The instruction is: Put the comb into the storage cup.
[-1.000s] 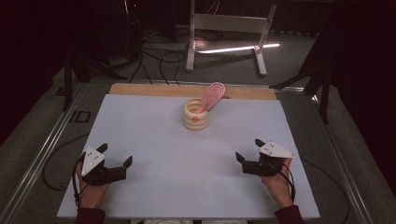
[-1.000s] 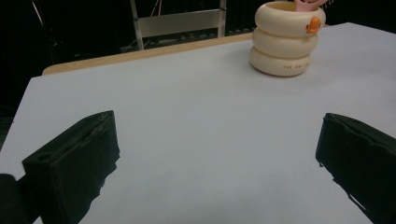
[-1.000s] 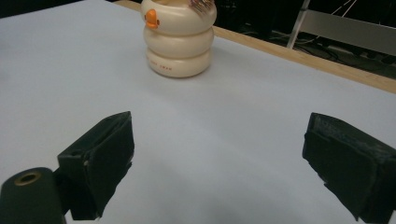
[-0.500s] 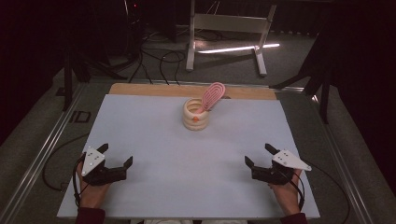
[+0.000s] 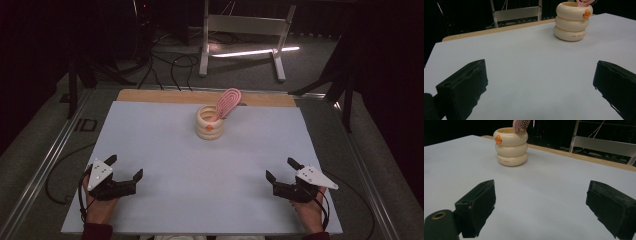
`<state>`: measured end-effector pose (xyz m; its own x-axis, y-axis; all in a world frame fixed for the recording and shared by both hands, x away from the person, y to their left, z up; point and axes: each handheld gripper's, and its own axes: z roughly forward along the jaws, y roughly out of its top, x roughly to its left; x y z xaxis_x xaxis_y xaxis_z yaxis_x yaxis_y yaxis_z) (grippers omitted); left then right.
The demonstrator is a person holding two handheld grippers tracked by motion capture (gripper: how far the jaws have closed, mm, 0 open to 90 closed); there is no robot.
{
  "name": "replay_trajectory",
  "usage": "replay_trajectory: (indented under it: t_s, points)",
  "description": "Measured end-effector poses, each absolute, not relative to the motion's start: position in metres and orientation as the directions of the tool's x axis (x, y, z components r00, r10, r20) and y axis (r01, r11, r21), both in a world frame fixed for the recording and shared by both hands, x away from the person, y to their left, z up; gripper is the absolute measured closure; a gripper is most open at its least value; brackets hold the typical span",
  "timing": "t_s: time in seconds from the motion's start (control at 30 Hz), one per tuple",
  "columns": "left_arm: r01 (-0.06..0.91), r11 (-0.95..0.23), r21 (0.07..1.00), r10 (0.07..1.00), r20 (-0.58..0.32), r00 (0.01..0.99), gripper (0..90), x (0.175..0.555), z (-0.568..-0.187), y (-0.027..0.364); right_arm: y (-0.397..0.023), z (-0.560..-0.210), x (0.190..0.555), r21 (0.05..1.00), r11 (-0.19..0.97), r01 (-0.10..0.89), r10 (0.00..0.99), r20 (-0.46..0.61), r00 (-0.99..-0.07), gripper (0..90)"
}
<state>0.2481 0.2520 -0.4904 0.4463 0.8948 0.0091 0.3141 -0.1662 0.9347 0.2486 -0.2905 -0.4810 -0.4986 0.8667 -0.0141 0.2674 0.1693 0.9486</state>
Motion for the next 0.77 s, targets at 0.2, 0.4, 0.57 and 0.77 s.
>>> replay_trajectory:
  t_s: [0.2,0.4,0.57,0.77]
  points:
    - [0.317,-0.168,0.933,0.894,0.009,0.447,0.2,0.2471,-0.4921,0.2527,-0.2914,-0.4831,0.2461,0.950,0.164,0.267,0.871,-0.013,-0.492,9.0]
    - [0.321,-0.170,0.932,0.896,0.010,0.445,0.2,0.2471,-0.4937,0.2528,-0.2923,-0.4828,0.2440,0.952,0.154,0.265,0.874,-0.007,-0.486,9.0]
    - [0.326,-0.172,0.930,0.896,0.010,0.444,0.2,0.2470,-0.4944,0.2524,-0.2921,-0.4835,0.2441,0.953,0.146,0.266,0.873,0.003,-0.488,9.0]
    - [0.327,-0.176,0.928,0.895,0.012,0.446,0.2,0.2469,-0.4951,0.2511,-0.2920,-0.4838,0.2443,0.953,0.146,0.265,0.874,0.001,-0.486,9.0]
